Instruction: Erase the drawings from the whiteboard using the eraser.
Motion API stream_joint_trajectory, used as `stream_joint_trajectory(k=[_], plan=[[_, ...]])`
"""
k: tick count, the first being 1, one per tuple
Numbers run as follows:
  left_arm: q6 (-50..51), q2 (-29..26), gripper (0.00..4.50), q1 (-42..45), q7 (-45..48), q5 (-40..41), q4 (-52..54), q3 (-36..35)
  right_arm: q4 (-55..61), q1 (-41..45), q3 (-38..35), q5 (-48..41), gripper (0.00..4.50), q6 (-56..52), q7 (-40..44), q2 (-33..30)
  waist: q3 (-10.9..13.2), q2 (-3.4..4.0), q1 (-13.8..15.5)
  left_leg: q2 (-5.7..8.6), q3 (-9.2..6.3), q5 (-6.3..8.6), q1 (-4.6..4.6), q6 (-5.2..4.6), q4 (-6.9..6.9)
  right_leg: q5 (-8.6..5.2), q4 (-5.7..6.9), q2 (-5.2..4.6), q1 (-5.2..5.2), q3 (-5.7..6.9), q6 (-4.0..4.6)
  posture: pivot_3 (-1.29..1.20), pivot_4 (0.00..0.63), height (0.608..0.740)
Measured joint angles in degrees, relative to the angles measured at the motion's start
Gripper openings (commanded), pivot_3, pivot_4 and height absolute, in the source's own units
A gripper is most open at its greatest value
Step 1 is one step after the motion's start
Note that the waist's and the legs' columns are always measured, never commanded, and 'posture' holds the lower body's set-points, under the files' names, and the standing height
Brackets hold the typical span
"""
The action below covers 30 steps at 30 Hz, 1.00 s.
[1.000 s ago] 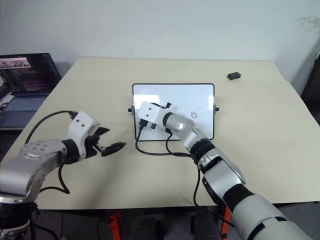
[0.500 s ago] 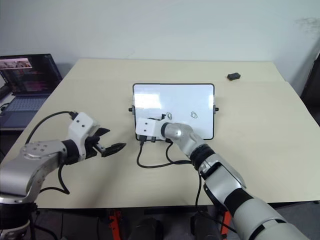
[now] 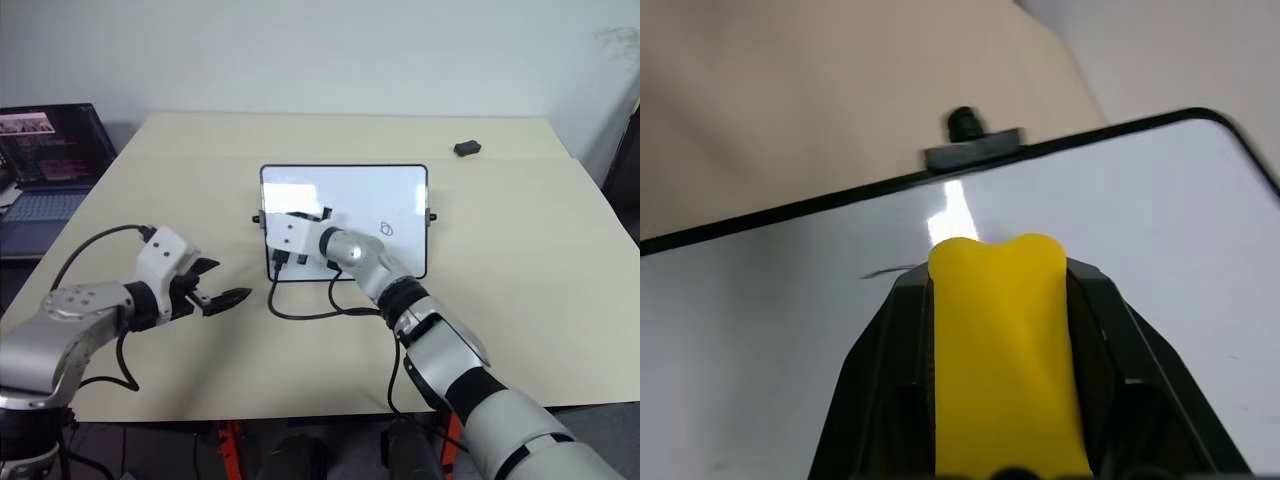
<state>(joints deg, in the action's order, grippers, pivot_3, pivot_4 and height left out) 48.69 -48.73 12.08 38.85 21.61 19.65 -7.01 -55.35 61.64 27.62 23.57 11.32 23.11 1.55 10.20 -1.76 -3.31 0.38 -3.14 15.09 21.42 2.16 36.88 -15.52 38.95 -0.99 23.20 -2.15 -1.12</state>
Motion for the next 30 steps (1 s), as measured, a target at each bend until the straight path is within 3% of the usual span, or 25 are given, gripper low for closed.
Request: stream_joint_trajectory(k=[5,11,15,26,30], plan=[[0.0,0.0,4.5,-0.2,-0.1,0.0,0.1,0.0,1.2,-1.6,1.7,1.0,1.31,-0.4,2.8,0.0,0.0,0.0,0.1,0.0,-0.04,-0.01,-0.01,0.0,0.07,0.01,0.04,0.0,-0.03,0.03,0.0,0.0,0.15,0.74],[0.0,0.1,4.5,-0.4,-0.5,0.1,0.1,0.0,0.0,0.8,-0.1,2.0,1.31,0.3,-7.1,-0.1,0.0,0.01,0.1,0.01,-0.06,-0.02,0.03,0.01,0.07,0.01,0.03,0.0,0.0,0.04,0.01,0.0,0.15,0.74],[0.0,0.2,4.5,-0.4,-0.6,0.1,0.1,0.0,-0.5,1.9,-1.6,2.0,1.31,0.8,-9.0,-0.5,0.0,0.0,0.0,0.01,-0.04,0.0,0.14,0.01,0.02,0.01,-0.04,0.0,0.09,0.03,0.01,0.0,0.15,0.74],[0.0,0.2,4.5,-0.5,-0.6,0.3,0.1,0.0,1.5,-2.2,2.8,2.4,1.31,1.8,3.6,-0.2,0.0,0.0,0.0,0.0,-0.06,-0.01,0.18,0.01,0.06,0.01,0.02,0.0,0.13,0.06,0.0,0.0,0.15,0.74],[-0.1,0.2,4.5,-0.5,-0.7,0.2,0.1,0.0,1.6,-2.3,2.9,2.4,1.31,1.6,2.0,-0.2,0.0,0.01,0.0,0.0,-0.1,-0.01,0.18,0.01,0.07,0.01,0.03,0.0,0.13,0.08,0.01,0.0,0.15,0.74]])
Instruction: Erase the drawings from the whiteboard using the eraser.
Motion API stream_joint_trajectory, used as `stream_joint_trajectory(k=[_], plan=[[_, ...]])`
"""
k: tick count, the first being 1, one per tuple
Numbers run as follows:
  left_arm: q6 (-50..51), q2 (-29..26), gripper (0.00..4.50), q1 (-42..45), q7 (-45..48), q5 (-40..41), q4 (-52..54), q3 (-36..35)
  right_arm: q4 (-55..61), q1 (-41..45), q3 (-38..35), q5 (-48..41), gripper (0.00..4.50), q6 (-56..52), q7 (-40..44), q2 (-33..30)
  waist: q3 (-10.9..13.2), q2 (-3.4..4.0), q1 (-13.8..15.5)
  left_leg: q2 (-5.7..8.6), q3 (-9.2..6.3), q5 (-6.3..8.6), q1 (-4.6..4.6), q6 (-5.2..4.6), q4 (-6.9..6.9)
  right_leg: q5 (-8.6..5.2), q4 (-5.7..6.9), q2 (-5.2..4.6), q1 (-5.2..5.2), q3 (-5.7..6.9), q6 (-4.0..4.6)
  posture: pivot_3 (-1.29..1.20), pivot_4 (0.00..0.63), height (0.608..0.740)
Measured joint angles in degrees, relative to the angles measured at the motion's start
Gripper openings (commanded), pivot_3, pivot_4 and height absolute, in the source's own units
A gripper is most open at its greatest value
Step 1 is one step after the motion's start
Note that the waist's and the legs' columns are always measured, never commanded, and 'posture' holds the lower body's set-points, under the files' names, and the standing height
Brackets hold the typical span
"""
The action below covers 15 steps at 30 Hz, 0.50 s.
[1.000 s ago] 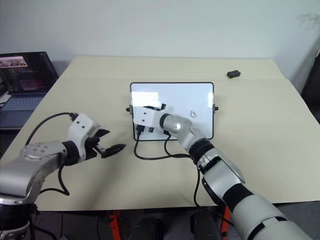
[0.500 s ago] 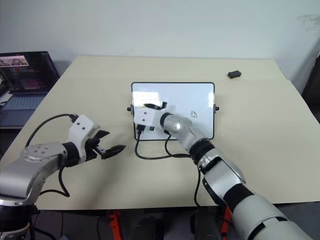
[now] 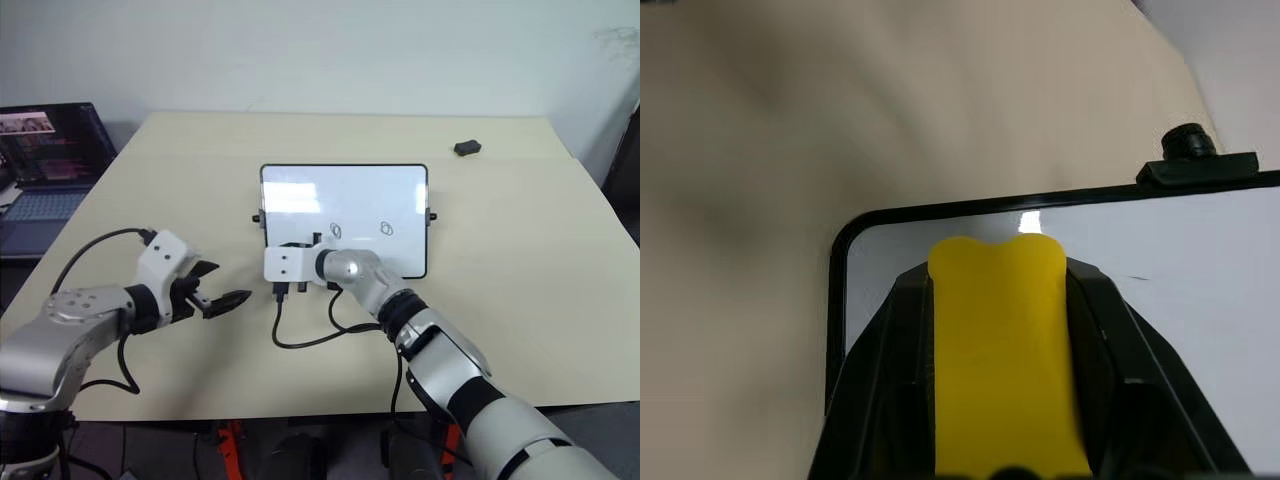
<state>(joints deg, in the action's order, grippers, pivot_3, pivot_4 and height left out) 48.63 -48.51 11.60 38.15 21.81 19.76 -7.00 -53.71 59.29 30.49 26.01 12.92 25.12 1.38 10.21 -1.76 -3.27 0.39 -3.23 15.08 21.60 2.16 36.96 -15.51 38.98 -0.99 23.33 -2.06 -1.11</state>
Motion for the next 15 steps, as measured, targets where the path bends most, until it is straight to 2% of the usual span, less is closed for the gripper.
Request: stream_joint_trajectory(k=[6,8,11,15], plan=[[-0.2,0.0,4.5,0.0,0.0,-0.2,0.0,0.0,-0.5,2.0,-4.1,-0.5,1.31,0.3,-8.7,-0.3,0.0,0.0,0.0,0.01,0.0,0.0,0.08,0.01,-0.01,0.0,-0.05,-0.01,0.03,-0.01,0.0,0.0,0.15,0.74],[-0.2,0.2,4.5,0.0,0.0,-0.2,0.0,0.0,-0.3,2.2,-5.5,-1.4,1.31,0.6,-9.3,-0.3,0.0,0.0,0.0,0.01,0.0,0.01,0.12,0.01,-0.04,0.0,-0.09,-0.01,0.08,-0.01,0.0,0.0,0.15,0.74],[-0.3,0.7,4.5,0.0,0.0,-0.2,0.0,0.0,4.6,-1.2,-8.5,-6.3,1.31,0.0,-5.1,-0.1,0.0,0.0,0.0,-0.03,0.0,0.01,0.28,0.01,-0.06,0.0,-0.15,-0.01,0.2,0.01,0.0,0.0,0.15,0.74],[-0.4,2.1,4.5,-0.3,-0.6,0.1,0.1,-0.4,26.6,-16.0,-9.4,-17.0,1.31,-7.7,7.8,-1.6,0.0,0.01,0.1,-0.04,-0.01,0.06,0.42,0.02,-0.04,-0.02,-0.26,-0.03,0.22,0.02,-0.02,0.0,0.15,0.74]])
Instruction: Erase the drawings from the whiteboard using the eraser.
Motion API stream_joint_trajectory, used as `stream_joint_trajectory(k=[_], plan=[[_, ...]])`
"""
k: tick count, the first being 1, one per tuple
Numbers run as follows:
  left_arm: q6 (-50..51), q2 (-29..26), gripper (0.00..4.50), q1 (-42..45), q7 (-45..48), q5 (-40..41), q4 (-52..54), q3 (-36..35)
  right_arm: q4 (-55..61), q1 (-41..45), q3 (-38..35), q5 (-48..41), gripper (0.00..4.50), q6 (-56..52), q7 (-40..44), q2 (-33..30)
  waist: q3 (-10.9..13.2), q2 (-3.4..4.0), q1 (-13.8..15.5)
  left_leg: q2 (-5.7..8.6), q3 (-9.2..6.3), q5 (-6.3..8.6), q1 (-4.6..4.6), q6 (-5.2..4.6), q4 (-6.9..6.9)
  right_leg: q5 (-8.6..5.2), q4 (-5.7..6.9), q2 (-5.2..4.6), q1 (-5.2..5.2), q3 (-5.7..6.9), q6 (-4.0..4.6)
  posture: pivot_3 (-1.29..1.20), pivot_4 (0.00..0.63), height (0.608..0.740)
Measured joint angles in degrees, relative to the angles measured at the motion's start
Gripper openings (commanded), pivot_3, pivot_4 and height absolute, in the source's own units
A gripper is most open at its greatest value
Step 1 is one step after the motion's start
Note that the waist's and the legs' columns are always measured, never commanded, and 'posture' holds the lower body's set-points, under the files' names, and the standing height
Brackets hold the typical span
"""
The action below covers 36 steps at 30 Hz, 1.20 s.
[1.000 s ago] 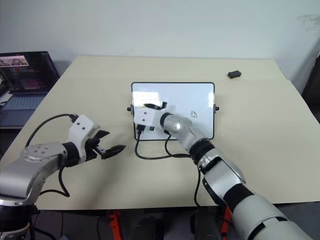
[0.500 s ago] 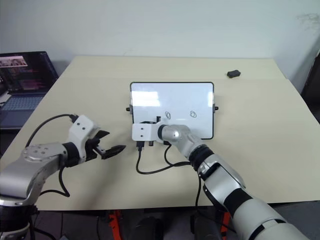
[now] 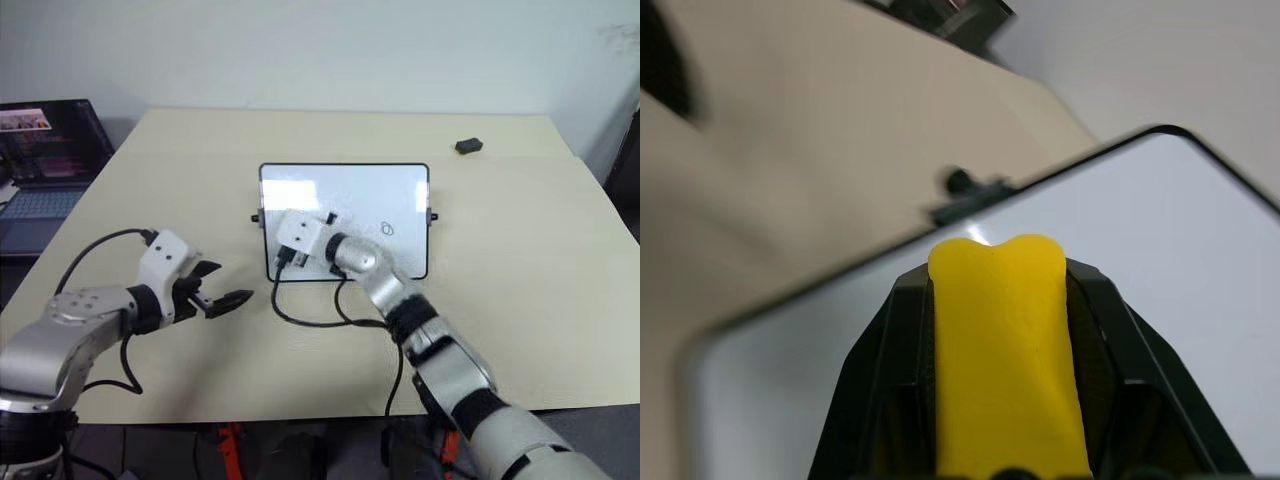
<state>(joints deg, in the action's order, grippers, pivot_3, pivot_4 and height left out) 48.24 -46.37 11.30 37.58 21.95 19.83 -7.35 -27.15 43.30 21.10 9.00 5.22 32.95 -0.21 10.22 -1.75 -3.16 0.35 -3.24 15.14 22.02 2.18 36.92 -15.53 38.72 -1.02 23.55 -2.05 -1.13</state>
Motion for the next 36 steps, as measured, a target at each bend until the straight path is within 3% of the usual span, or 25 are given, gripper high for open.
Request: stream_joint_trajectory(k=[6,9,13,20,27,36], plan=[[0.1,3.0,4.5,-2.2,-1.0,2.5,1.8,-3.0,33.4,-16.5,-5.4,-10.9,1.31,-18.3,6.1,-9.1,0.0,-0.02,1.0,0.05,-0.04,0.0,-0.05,0.0,0.08,0.0,0.06,-0.06,-0.05,0.04,-0.02,0.0,0.15,0.74],[0.0,3.8,4.5,-2.7,-1.4,3.2,2.9,-3.7,42.7,-24.0,-8.8,-13.5,1.31,-23.7,5.7,-13.6,0.0,-0.02,1.3,0.04,-0.05,-0.01,-0.18,0.0,0.07,-0.01,0.15,-0.03,-0.12,0.07,-0.02,0.0,0.15,0.74],[-0.2,6.3,4.5,-1.0,-2.5,4.2,3.0,-4.0,48.3,-30.4,-11.0,-14.7,1.31,-26.5,4.2,-17.0,0.0,-0.03,1.3,0.02,0.01,-0.03,-0.24,0.01,0.1,-0.03,0.15,0.03,-0.16,0.03,-0.05,0.0,0.15,0.74],[-1.1,7.8,4.5,2.2,-3.1,4.4,2.6,-2.8,47.6,-35.4,-11.1,-9.7,1.31,-22.7,0.6,-22.6,0.0,-0.06,1.3,0.06,0.1,-0.02,-0.24,0.01,0.07,-0.03,0.09,0.02,-0.18,-0.05,-0.06,0.0,0.15,0.74],[-1.2,6.3,4.5,3.1,-0.7,4.1,1.5,0.3,46.3,-29.1,-10.2,-6.3,1.31,-18.2,-3.2,-20.4,0.0,-0.07,1.2,0.04,0.08,-0.04,-0.26,0.02,0.11,-0.03,0.14,0.05,-0.18,-0.05,-0.06,0.0,0.15,0.74],[-1.2,4.7,4.5,6.2,1.9,4.0,-0.3,3.1,24.5,-7.3,-5.8,0.7,1.31,-14.8,-9.0,-13.3,0.0,-0.08,1.3,0.06,0.09,-0.04,-0.23,0.02,0.09,0.0,0.11,0.04,-0.16,-0.04,-0.02,0.0,0.15,0.74]])
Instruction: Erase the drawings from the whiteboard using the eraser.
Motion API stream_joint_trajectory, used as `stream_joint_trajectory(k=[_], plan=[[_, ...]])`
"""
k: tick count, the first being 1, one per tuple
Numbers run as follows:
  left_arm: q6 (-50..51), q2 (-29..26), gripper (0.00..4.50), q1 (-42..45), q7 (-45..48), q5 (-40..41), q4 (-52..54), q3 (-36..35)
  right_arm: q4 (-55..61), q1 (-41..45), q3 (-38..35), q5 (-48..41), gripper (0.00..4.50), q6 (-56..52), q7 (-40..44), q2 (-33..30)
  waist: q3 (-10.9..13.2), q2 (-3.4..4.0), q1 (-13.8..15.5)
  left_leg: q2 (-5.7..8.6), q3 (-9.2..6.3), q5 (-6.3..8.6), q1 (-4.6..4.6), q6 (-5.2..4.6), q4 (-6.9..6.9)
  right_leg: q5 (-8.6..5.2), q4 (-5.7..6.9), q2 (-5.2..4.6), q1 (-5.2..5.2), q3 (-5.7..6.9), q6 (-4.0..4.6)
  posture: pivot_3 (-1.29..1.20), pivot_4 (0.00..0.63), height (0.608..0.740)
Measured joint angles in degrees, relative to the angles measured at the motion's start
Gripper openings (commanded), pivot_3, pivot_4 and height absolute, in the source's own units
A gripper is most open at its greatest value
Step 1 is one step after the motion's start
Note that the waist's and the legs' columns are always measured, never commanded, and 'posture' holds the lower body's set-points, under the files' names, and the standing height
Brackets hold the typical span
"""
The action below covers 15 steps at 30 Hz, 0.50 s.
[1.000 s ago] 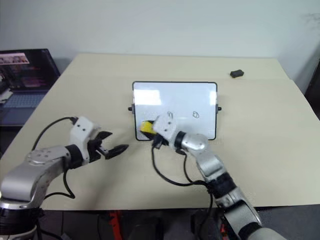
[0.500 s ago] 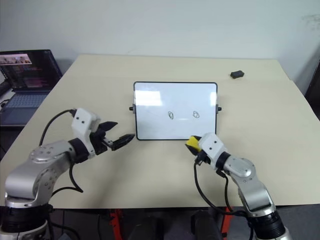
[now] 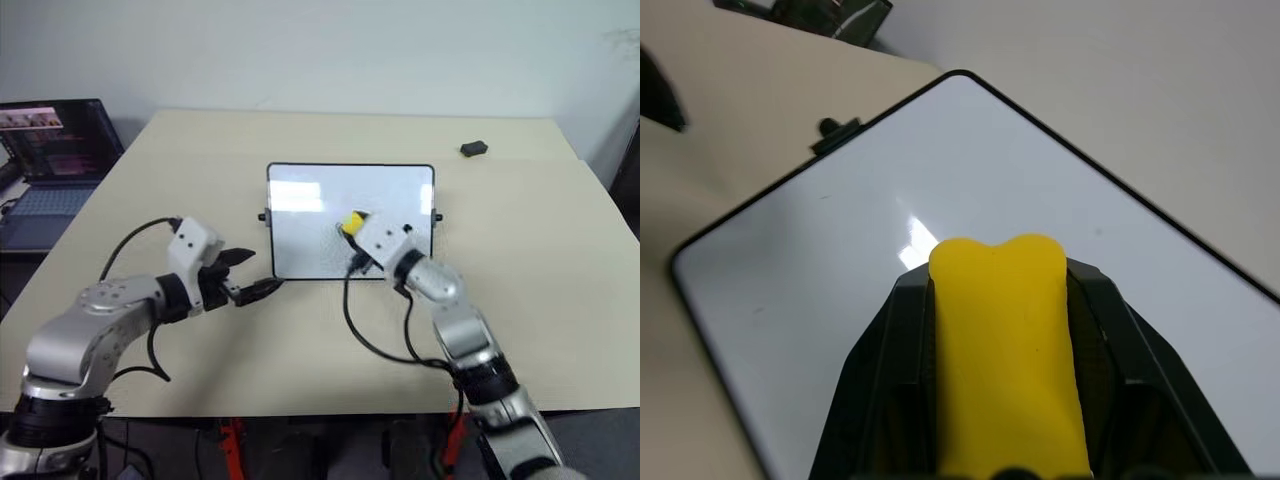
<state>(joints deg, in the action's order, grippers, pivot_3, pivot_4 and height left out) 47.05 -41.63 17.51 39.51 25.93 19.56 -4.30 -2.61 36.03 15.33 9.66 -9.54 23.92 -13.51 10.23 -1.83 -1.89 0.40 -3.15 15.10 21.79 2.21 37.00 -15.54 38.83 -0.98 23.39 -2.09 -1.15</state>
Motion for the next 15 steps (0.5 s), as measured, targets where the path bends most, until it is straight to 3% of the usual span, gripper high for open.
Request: stream_joint_trajectory(k=[7,15], plan=[[-0.1,-0.3,4.5,0.1,0.7,-0.4,-0.9,0.2,-19.7,9.6,-0.2,2.5,1.31,8.9,-6.6,4.4,0.0,0.0,-0.1,0.0,0.04,0.0,0.1,0.0,-0.02,0.0,-0.03,-0.01,0.11,-0.04,0.01,0.0,0.15,0.74],[-0.2,-0.4,4.5,0.2,1.3,-0.7,-1.2,0.6,-32.0,6.8,2.1,3.2,1.3,20.7,-7.0,6.5,0.0,0.0,-0.2,0.0,0.09,0.0,-0.02,-0.01,0.03,0.01,0.1,-0.01,0.04,-0.08,0.01,0.0,0.15,0.74]])
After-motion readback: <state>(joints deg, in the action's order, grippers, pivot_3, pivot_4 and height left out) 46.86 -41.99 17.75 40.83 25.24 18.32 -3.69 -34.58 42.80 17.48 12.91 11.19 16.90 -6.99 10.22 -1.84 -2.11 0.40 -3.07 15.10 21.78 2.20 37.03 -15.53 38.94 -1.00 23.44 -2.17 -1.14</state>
